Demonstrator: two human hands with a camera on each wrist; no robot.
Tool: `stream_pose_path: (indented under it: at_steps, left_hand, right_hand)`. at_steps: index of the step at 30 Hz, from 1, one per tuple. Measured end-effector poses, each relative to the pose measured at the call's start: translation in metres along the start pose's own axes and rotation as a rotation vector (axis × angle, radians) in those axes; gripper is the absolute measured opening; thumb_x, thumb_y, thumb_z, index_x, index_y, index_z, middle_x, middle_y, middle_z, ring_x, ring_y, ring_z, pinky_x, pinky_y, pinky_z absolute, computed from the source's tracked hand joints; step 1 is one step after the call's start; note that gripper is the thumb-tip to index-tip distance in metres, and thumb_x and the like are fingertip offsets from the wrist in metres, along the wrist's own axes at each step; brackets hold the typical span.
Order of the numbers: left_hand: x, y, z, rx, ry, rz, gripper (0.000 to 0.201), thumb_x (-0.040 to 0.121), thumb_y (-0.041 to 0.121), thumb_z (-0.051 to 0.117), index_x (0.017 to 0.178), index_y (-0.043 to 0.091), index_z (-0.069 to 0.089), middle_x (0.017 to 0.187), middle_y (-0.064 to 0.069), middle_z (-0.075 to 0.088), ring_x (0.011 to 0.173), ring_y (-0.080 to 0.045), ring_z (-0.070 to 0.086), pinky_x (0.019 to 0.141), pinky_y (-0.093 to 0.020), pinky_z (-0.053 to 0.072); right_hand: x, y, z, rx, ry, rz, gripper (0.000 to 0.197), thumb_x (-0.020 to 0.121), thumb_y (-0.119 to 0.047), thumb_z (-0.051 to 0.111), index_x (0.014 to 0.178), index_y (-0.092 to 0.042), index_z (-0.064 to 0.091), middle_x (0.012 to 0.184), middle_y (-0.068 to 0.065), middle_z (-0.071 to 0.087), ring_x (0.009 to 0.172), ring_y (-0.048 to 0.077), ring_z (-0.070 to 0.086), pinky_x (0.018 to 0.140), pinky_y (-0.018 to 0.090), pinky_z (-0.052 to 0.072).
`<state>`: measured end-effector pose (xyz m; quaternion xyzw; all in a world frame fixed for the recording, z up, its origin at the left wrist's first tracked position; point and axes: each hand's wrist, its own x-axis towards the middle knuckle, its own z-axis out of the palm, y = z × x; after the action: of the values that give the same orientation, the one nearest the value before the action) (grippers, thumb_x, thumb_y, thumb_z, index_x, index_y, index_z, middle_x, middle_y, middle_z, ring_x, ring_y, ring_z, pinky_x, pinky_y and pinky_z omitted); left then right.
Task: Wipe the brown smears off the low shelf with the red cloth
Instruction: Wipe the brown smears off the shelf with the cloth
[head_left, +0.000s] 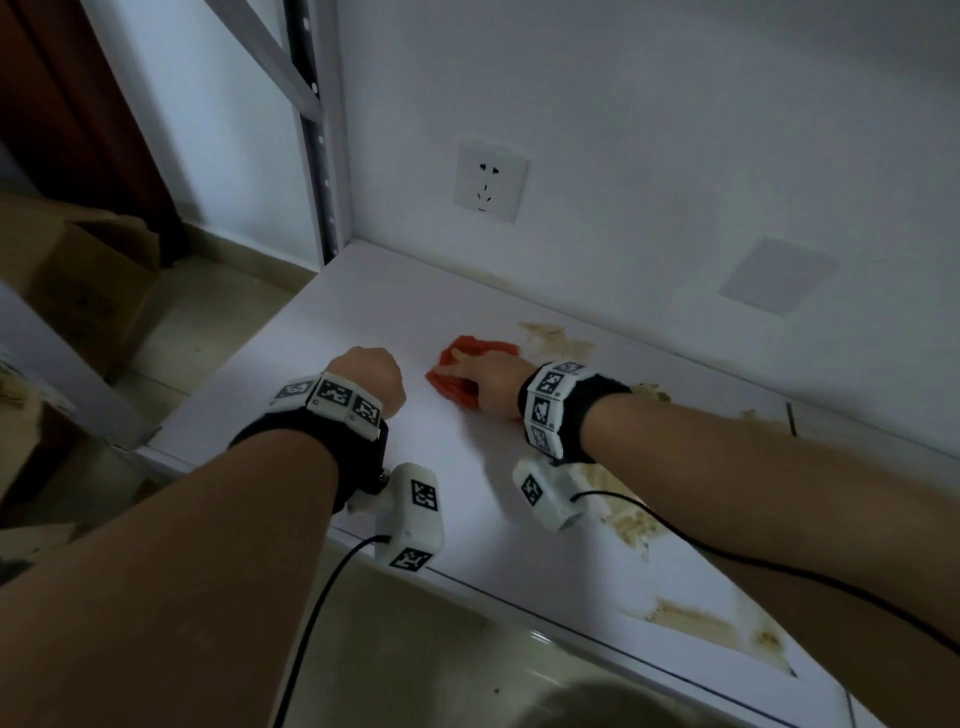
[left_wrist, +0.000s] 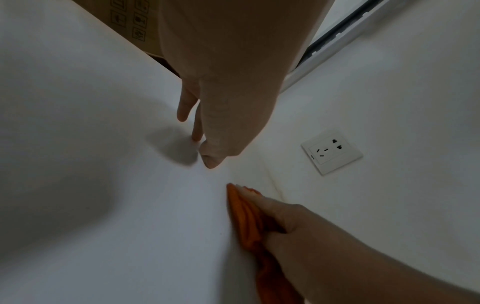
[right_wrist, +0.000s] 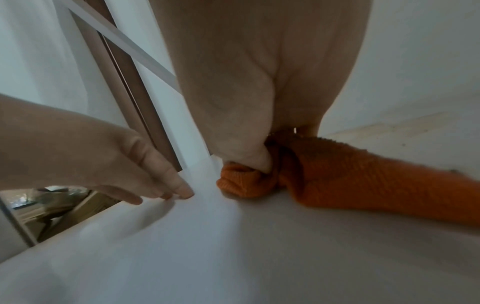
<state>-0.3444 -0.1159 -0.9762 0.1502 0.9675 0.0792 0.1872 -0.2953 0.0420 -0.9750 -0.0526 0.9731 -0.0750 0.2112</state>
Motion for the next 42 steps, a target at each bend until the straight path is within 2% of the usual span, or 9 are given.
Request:
stream_pose_path:
  at_steps: [5,13,20,23,28,31,34,38,42]
  left_hand:
    - [-0.002,0.002,-0.002,-0.013,-0.010,-0.010,0.031,0.091,0.013,0.048,0.115,0.010,0.067,0.123,-0.009,0.063,0.111,-0.027,0.061,0.093,-0.031,0.049]
    - [-0.003,0.016,-0.006,0.049,-0.018,-0.025,0.024,0.092,0.011,0.047,0.104,0.001,0.066,0.113,-0.015,0.065,0.105,-0.029,0.063,0.086,-0.031,0.050]
    - [-0.005,0.017,-0.008,0.054,-0.013,-0.063,0.025,0.093,0.012,0.046,0.106,0.002,0.065,0.116,-0.015,0.064,0.108,-0.029,0.062,0.089,-0.031,0.048]
    - [-0.005,0.017,-0.005,0.060,0.003,-0.063,0.026,0.093,0.013,0.047,0.108,0.004,0.065,0.115,-0.014,0.064,0.107,-0.029,0.063,0.088,-0.031,0.049]
    - [-0.007,0.015,-0.007,0.049,0.008,-0.045,0.025,0.092,0.011,0.047,0.106,0.002,0.066,0.115,-0.016,0.065,0.107,-0.030,0.062,0.089,-0.031,0.048]
    - [-0.007,0.020,-0.010,0.043,0.011,-0.043,0.021,0.092,0.008,0.046,0.095,0.001,0.066,0.114,-0.016,0.065,0.107,-0.030,0.062,0.089,-0.031,0.049]
    - [-0.007,0.022,-0.012,0.032,0.013,-0.033,0.030,0.092,0.007,0.046,0.062,0.008,0.046,0.112,-0.016,0.065,0.105,-0.029,0.063,0.088,-0.031,0.049]
    - [-0.004,0.020,-0.012,0.021,0.005,-0.041,0.035,0.092,0.008,0.045,0.058,0.010,0.039,0.112,-0.015,0.065,0.104,-0.029,0.063,0.087,-0.030,0.050]
    - [-0.007,0.020,-0.012,-0.008,-0.004,-0.054,0.034,0.092,0.009,0.046,0.059,0.010,0.041,0.110,-0.015,0.066,0.103,-0.029,0.064,0.086,-0.030,0.050]
  right_hand:
    - [0.017,0.016,-0.011,-0.058,-0.012,0.052,0.059,0.099,-0.007,0.035,0.151,-0.025,0.015,0.160,0.007,0.008,0.147,0.024,0.014,0.115,0.028,0.008]
    - [-0.004,0.056,-0.011,-0.049,0.001,0.192,0.055,0.100,-0.017,0.035,0.151,-0.025,0.016,0.159,0.005,0.012,0.147,0.024,0.011,0.120,0.034,0.006]
    - [-0.010,0.020,0.003,0.020,0.013,0.046,0.050,0.101,-0.017,0.037,0.149,-0.022,0.026,0.156,0.006,0.023,0.143,0.027,0.024,0.111,0.025,0.012]
    - [0.017,0.024,0.005,-0.031,-0.046,0.031,0.053,0.100,-0.020,0.040,0.149,-0.027,0.024,0.158,0.009,0.014,0.143,0.035,0.021,0.118,0.037,0.016]
    - [0.045,0.043,-0.003,-0.036,0.048,0.081,0.047,0.101,-0.033,0.034,0.148,-0.025,0.031,0.156,0.004,0.023,0.144,0.025,0.023,0.119,0.039,0.019]
    - [0.046,0.068,-0.010,-0.115,0.023,0.124,0.051,0.103,-0.036,0.026,0.151,-0.023,0.018,0.159,0.003,0.013,0.147,0.022,0.013,0.120,0.037,0.011]
    - [0.028,0.091,-0.012,-0.181,0.049,0.192,0.056,0.100,-0.027,0.037,0.152,-0.023,0.016,0.158,0.003,0.015,0.146,0.021,0.015,0.120,0.033,0.011]
    - [0.002,0.089,-0.006,-0.084,0.074,0.253,0.051,0.102,-0.032,0.031,0.151,-0.021,0.022,0.157,0.007,0.019,0.145,0.024,0.019,0.119,0.030,0.012]
    - [0.000,0.051,0.006,-0.151,0.091,0.037,0.047,0.101,-0.027,0.032,0.148,-0.021,0.031,0.149,0.013,0.033,0.138,0.029,0.033,0.113,0.034,0.022]
